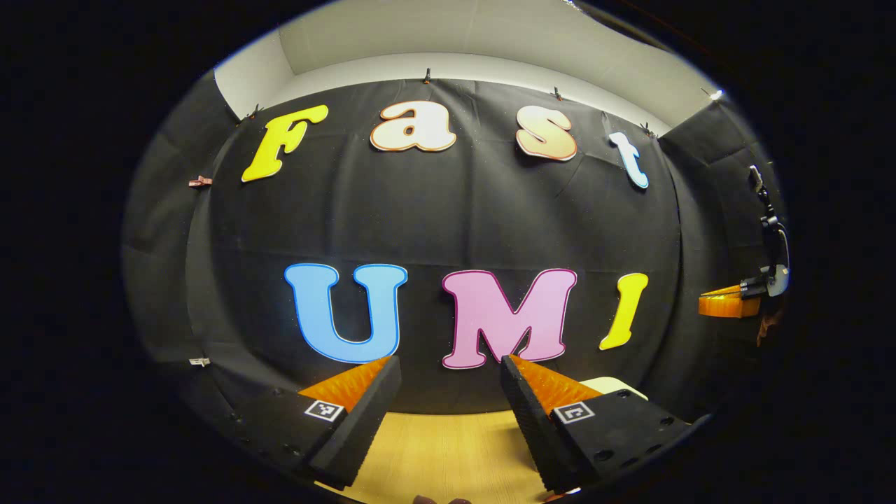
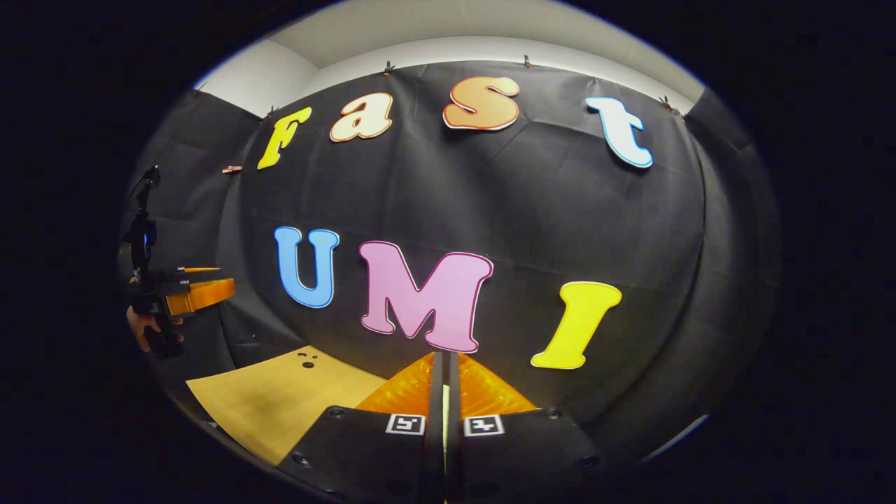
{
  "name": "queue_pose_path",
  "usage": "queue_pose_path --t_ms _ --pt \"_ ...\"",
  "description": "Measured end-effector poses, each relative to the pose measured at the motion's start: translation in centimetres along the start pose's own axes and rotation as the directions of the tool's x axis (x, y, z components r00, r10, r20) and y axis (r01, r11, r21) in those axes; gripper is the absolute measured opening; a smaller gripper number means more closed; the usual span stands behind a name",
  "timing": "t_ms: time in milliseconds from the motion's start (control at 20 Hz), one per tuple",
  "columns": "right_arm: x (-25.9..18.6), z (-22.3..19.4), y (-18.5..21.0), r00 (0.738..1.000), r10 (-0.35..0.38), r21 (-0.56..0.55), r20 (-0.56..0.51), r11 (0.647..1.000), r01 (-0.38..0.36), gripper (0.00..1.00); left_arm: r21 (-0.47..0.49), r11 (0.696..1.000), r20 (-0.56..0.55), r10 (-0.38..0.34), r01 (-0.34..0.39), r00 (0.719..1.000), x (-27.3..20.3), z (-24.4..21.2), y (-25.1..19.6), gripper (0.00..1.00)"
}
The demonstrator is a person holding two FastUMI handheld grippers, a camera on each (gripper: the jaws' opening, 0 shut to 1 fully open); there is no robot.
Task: Press the lid of the desktop garbage bin to open it, pick up the crumpled paper on the desktop and throw it into the bin, then pick up the pop can on the desktop and drop it into the bin, and finally close the garbage bin lid.
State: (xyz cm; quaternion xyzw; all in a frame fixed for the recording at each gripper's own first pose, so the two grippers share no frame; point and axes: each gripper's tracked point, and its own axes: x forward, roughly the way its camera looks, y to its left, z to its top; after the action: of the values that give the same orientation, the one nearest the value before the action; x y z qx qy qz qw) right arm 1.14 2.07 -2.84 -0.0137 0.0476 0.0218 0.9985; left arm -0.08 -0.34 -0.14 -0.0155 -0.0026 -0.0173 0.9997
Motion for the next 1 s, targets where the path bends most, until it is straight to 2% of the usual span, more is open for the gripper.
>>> queue_pose_path --t_ms 50,100,250,500,1000 --pt "0.2 0.1 -0.4 1.000 -0.018 -0.001 0.021 1.000 0.018 0.05 -0.001 1.000 0.002 0.001 -0.001 1.000 -0.1 0.0 0.0 0.93" --pt "0.5 -0.1 -0.2 1.000 -0.006 0.007 0.015 1.000 0.006 0.05 -0.003 1.000 0.003 0.001 -0.001 1.000 0.0 0.0 0.1 0.93" --pt "2.3 -2.9 0.6 0.998 0.024 0.018 -0.065 1.000 -0.023 0.05 -0.008 1.000 -0.002 0.000 0.000 1.000 -0.1 -0.3 0.2 0.93" --pt "5.3 -7.2 3.3 0.989 0.079 0.013 -0.129 0.997 -0.078 0.05 0.002 1.000 -0.013 0.013 -0.013 1.000 -0.3 -0.8 0.7 0.93" --pt "8.5 -16.2 6.1 0.974 0.100 0.029 -0.201 0.995 -0.096 0.05 0.001 0.999 -0.027 0.037 -0.037 0.999 -0.3 -1.5 1.1 0.93"
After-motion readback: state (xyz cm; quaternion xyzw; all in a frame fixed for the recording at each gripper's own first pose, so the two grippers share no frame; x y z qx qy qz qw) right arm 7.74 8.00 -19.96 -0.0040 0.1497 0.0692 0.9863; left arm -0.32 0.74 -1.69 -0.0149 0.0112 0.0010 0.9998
